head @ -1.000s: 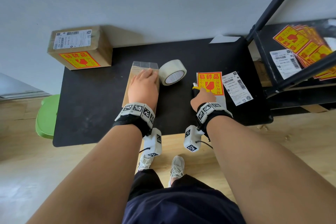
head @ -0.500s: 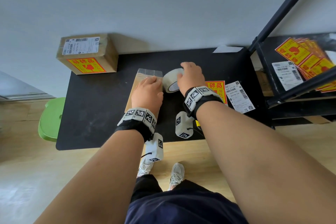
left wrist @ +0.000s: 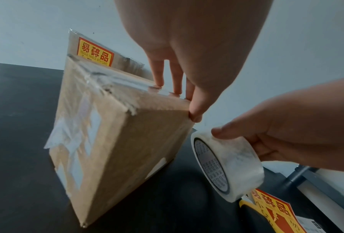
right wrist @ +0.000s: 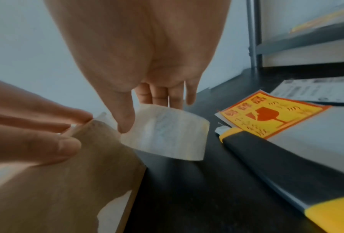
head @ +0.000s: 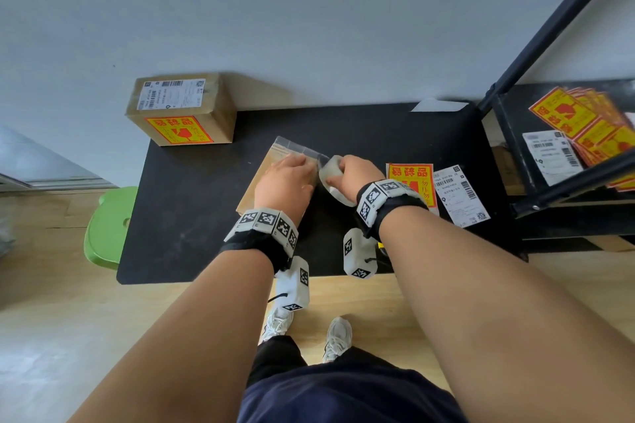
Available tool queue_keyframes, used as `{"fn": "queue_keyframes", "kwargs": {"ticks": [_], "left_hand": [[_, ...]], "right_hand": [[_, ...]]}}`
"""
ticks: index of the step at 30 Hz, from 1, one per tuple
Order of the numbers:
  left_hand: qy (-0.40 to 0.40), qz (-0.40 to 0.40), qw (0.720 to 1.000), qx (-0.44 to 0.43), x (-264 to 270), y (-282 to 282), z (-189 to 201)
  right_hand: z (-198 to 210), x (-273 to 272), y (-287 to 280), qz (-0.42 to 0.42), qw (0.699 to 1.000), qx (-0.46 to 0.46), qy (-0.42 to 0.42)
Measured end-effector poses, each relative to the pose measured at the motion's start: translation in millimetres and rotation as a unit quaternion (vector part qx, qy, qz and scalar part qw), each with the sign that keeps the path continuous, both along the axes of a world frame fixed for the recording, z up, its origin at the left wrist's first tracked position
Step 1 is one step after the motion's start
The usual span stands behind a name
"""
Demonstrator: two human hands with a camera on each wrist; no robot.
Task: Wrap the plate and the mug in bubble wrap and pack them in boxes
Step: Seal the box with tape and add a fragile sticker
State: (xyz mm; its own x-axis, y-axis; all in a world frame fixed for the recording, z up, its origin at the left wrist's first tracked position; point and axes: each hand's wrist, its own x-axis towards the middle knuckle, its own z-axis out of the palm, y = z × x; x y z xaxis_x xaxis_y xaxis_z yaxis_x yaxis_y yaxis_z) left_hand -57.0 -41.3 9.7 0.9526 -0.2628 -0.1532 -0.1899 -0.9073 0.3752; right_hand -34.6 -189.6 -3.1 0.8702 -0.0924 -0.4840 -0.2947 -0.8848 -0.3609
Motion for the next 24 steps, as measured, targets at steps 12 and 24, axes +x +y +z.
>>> {"fn": "queue_keyframes", "kwargs": {"ticks": [12,24], "left_hand": [[0.007,0.000,1.000,0.007,0,-3,-3],[0.001,-0.020,1.000,0.012,-1,-5,-5]], "right_hand": [[5,-11,-10,0.070,0.977,-0.129,-0.153],[16,-16,-4,0.037,0.982,-0.164,-0.088]]}}
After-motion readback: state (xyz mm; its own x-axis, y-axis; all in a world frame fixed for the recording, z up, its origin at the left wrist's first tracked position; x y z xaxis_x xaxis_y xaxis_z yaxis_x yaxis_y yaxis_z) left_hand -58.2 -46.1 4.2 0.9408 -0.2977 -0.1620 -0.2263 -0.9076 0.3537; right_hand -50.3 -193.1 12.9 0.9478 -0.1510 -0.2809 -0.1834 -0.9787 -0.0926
